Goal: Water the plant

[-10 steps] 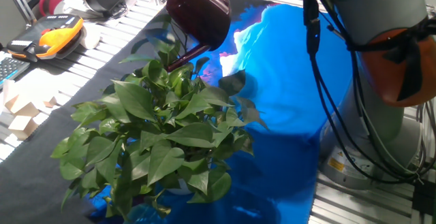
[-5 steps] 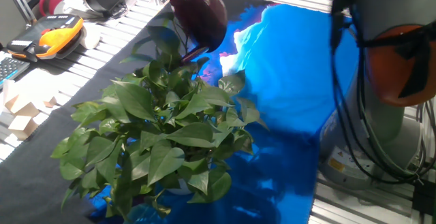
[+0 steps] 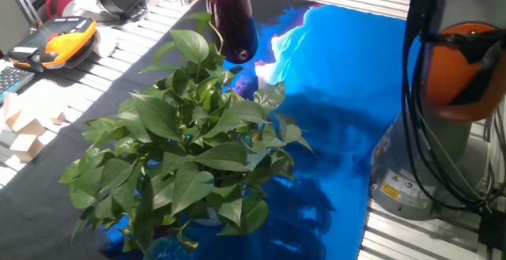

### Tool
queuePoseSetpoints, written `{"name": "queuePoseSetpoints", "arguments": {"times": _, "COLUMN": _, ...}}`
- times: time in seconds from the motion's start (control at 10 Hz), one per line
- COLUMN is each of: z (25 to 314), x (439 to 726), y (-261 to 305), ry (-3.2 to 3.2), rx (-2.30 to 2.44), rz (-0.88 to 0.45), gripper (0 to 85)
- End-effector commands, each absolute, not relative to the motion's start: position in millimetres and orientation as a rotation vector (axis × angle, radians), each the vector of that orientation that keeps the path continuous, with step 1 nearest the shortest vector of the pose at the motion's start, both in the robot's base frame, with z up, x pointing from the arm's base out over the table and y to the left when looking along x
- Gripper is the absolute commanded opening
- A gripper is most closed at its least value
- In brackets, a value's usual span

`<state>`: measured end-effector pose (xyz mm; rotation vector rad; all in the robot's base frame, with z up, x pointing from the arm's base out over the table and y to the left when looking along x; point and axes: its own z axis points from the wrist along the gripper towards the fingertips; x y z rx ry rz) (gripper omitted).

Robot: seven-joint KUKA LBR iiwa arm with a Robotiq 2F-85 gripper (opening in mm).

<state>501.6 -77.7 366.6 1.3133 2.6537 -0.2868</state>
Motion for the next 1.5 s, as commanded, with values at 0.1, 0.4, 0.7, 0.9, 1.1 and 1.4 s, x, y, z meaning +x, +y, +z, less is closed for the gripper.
{"name": "queuePoseSetpoints", "arguments": {"times": 0.1, "z": 358, "x": 506, "y": -85, "ry": 2.693, "rx": 1.268, "rz": -0.230, "gripper": 0.0}}
{"name": "queuePoseSetpoints", "arguments": {"times": 0.4, "z": 338, "x": 517, "y": -98, "ry": 2.742, "rx": 1.203, "rz": -0.178, "gripper": 0.0}}
{"name": "queuePoseSetpoints", "arguments": {"times": 0.7, "z": 313, "x": 531, "y": -103, "ry": 2.806, "rx": 1.172, "rz": -0.113, "gripper": 0.0}}
{"name": "queuePoseSetpoints", "arguments": {"times": 0.9, "z": 297, "x": 538, "y": -111, "ry": 2.845, "rx": 1.113, "rz": -0.074, "gripper": 0.0}}
{"name": "queuePoseSetpoints", "arguments": {"times": 1.1, "z": 284, "x": 541, "y": -116, "ry": 2.860, "rx": 1.091, "rz": -0.069, "gripper": 0.0}}
{"name": "queuePoseSetpoints", "arguments": {"times": 1.4, "z": 254, "x": 542, "y": -121, "ry": 2.871, "rx": 1.062, "rz": -0.066, "gripper": 0.0}}
